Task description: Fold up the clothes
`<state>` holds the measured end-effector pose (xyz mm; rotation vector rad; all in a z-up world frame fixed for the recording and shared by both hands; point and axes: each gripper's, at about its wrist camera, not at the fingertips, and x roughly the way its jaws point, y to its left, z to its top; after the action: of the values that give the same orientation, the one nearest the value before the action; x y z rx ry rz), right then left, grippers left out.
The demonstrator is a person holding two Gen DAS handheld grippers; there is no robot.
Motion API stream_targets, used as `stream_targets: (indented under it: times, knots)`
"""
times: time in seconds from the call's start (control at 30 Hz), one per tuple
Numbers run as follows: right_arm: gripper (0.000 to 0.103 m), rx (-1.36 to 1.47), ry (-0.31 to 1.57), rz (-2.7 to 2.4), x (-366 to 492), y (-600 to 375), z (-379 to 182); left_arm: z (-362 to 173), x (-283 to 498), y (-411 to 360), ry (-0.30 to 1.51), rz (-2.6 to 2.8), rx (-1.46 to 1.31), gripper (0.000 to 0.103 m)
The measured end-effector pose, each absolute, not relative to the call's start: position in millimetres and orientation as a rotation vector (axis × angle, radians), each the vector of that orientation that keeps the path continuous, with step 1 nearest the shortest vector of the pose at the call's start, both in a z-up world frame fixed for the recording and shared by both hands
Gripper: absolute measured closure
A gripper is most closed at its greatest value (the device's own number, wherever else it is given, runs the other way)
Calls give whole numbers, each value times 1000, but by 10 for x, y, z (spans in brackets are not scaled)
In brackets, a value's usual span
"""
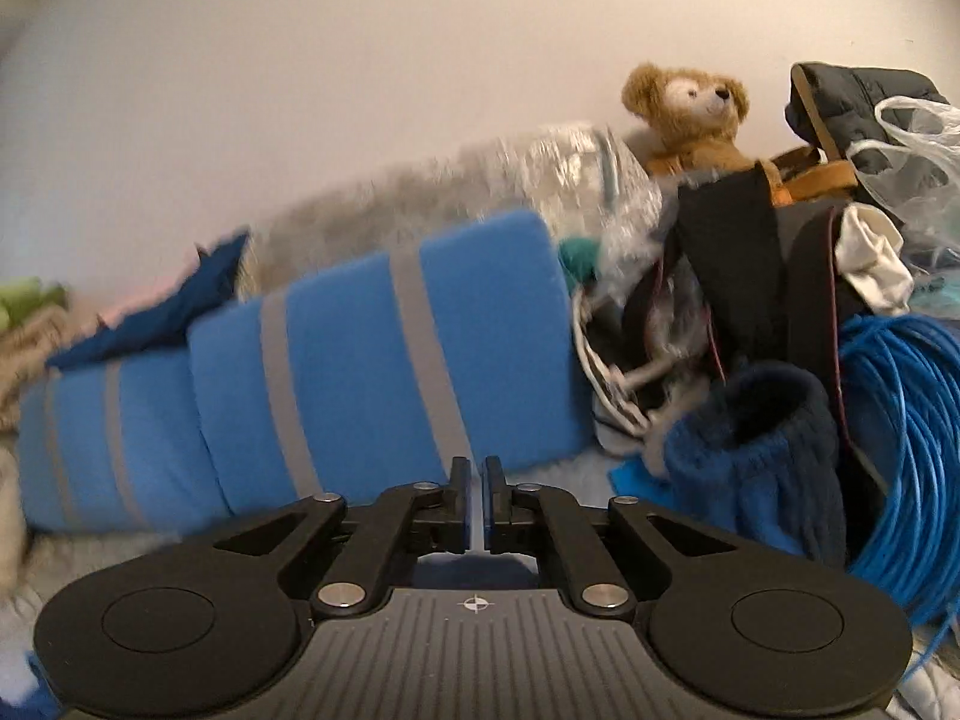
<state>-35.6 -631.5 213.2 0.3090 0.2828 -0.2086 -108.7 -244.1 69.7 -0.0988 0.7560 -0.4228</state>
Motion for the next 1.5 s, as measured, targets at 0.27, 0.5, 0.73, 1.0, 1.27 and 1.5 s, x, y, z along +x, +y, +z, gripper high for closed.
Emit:
stream_targets:
  times: [0.27, 0.5, 0.73, 1.0, 1.27, 1.5]
  knots:
    - [34, 263, 463, -285, -336, -6352, 1596, 696, -1075, -2426, 754, -427, -110, 28]
    - [31, 41, 602, -352, -99, -6189, 1146, 696, -1078, -2428, 755, -426, -111, 28]
    - [32, -244, 660, -443, 436, -6052, 914, 701, -1075, -2435, 758, -424, -114, 28]
    - [35, -615, 818, -593, 1134, -6077, 427, 691, -1051, -2427, 765, -424, -128, 28]
    - [92, -522, 678, -624, 1017, -6188, 786, 691, -1042, -2413, 764, -426, -141, 28]
    - [91, -342, 476, -292, 433, -5798, 1635, 692, -1048, -2413, 762, -425, -139, 28]
